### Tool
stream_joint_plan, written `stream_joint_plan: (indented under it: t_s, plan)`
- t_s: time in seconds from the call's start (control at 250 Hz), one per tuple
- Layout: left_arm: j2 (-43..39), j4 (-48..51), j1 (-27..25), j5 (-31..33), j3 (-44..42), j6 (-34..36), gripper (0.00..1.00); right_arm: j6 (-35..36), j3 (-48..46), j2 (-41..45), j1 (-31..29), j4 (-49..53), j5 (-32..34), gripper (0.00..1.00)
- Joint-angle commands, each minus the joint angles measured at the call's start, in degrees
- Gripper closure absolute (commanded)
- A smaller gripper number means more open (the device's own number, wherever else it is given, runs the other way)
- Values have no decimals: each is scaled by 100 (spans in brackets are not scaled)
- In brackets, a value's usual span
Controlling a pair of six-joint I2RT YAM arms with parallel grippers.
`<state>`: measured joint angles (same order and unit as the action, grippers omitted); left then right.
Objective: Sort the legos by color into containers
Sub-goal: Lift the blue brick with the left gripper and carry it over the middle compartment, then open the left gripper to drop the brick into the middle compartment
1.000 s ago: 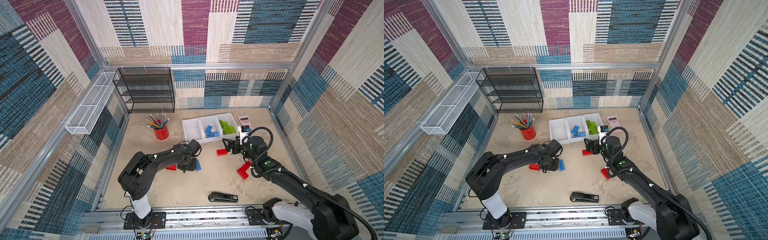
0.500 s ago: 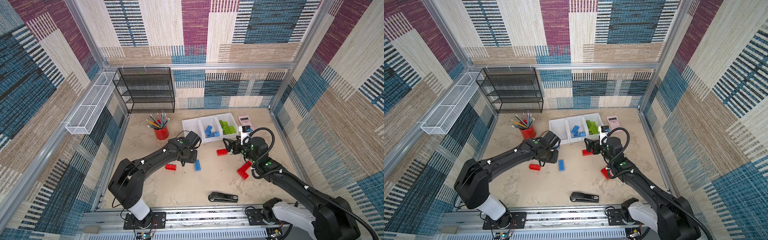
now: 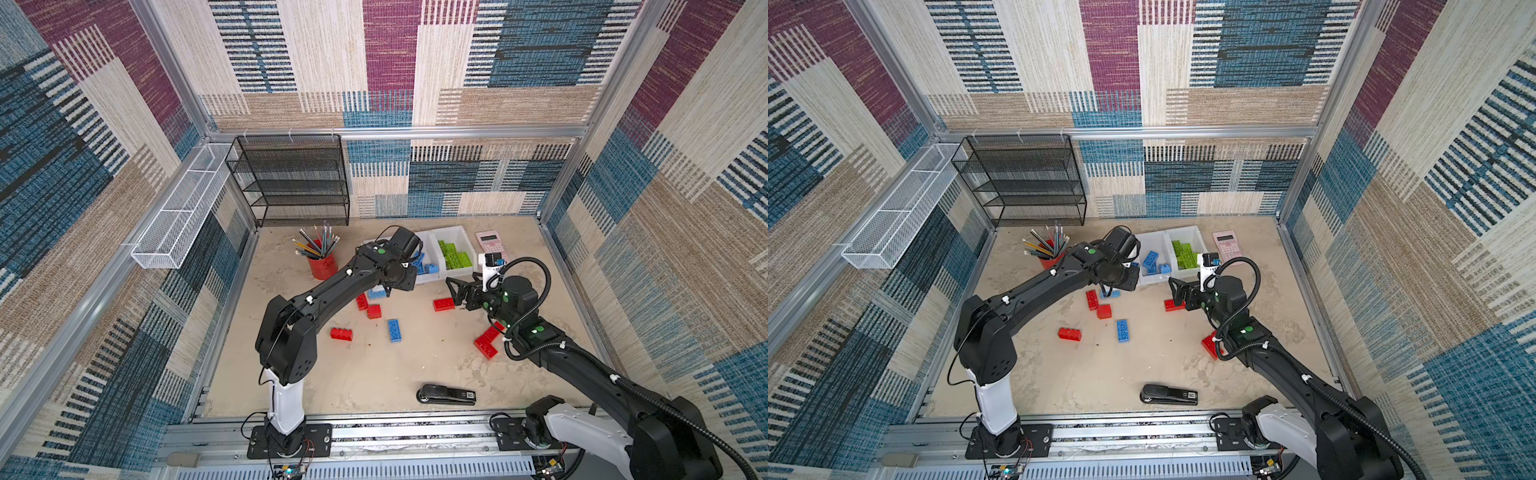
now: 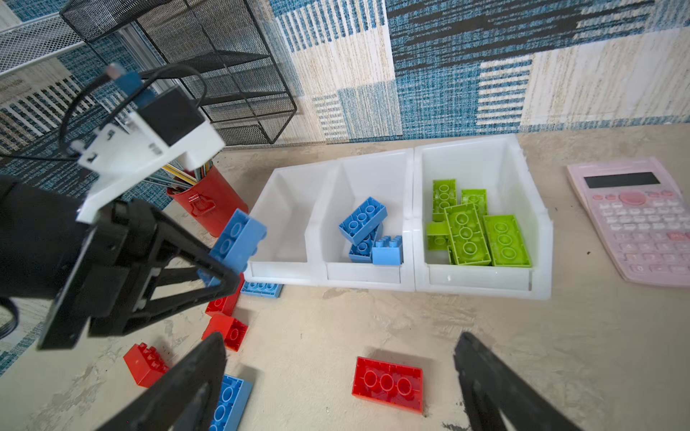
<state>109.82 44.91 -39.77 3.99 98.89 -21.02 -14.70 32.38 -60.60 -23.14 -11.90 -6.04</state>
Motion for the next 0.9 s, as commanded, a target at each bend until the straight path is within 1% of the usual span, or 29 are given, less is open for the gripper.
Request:
stream_joint_plan:
  t_s: [0.0,0.224,0.496,0.572,0.632,0.708,0.776,0.896]
  plan:
    - [379,42,52,-233,564,271,77,-55,-33,22,3,-311,-105,4]
    - [1516,77,170,-638,2063,466,77,-119,-64,-62,2,-381,-243,4]
    - [3065,602,414,-1024,4259,468,77,-164,-160,-57,-7,-492,-458,4]
    - [3412,771,474,-1103,4761,374,75,-150,-143,-41,-7,-454,-474,4]
    - [3525,737,538,-1262,4842,230,74,-126,-133,-25,-6,-414,-494,3]
    - [3507,510,593,-1487,4664,92,71,-121,-138,20,-10,-389,-477,4]
    - [3467,392,611,-1515,4522,48,65,-106,-133,53,-16,-375,-460,3]
    - [3411,471,636,-1515,4516,69,51,-104,-87,100,-20,-272,-449,3]
